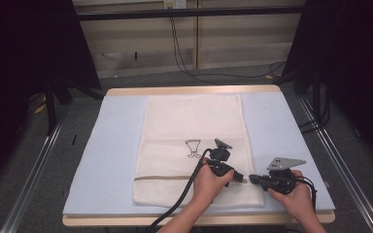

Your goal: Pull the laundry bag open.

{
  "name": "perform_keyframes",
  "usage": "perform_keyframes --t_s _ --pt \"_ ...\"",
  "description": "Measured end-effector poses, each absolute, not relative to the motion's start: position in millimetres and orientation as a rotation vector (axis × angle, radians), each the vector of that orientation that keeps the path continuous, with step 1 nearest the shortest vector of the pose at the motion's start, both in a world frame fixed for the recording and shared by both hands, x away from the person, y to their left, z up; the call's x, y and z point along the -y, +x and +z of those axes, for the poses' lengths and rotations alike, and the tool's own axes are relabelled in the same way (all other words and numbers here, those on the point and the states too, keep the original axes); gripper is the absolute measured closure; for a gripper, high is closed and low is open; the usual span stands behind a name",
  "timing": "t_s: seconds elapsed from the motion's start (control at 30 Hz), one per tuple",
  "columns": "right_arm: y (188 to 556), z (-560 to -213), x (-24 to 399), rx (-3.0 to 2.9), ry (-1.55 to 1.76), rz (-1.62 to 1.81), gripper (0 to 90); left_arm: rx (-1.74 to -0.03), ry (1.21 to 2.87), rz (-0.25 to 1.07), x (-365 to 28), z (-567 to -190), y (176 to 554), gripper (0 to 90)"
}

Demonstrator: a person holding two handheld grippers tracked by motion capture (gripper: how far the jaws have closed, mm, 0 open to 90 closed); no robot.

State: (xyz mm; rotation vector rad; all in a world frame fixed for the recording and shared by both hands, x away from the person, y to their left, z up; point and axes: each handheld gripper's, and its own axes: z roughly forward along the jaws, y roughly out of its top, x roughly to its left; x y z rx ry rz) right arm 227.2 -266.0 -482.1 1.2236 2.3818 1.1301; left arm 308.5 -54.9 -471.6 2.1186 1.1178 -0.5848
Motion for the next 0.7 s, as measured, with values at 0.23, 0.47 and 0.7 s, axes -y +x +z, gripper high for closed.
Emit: perform_keyframes --t_s 0.23,0.47,0.7 --pt "227.8 -481.8 266.4 -2.390 1.217 1.128 90.0 -1.131 2.098 -0.600 44.8 -468.3 310.6 87.7" --pt "227.3 -481.9 266.0 -2.389 1.206 1.124 90.0 -1.126 2.101 -0.619 42.0 -468.6 312.7 87.7" --pt "227.6 -481.7 266.0 -2.393 1.208 1.123 90.0 -1.137 2.077 -0.619 36.9 -467.5 313.4 87.7"
